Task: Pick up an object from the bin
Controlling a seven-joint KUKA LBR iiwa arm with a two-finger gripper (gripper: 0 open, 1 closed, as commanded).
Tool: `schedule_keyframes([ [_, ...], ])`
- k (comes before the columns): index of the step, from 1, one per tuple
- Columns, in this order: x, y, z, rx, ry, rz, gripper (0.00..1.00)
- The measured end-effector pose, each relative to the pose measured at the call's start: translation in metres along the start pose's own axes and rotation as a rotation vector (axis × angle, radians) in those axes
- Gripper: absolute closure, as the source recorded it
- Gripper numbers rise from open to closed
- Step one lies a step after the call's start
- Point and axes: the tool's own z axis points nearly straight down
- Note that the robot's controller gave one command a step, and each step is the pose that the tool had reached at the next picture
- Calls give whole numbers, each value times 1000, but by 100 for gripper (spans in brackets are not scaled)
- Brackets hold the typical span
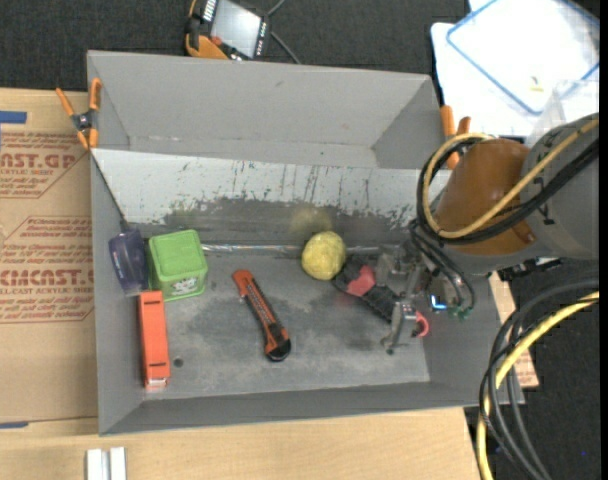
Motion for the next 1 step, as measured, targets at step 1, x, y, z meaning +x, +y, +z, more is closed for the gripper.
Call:
schedule_keyframes([
  [1,11,2,-48,-1,-1,226,0],
])
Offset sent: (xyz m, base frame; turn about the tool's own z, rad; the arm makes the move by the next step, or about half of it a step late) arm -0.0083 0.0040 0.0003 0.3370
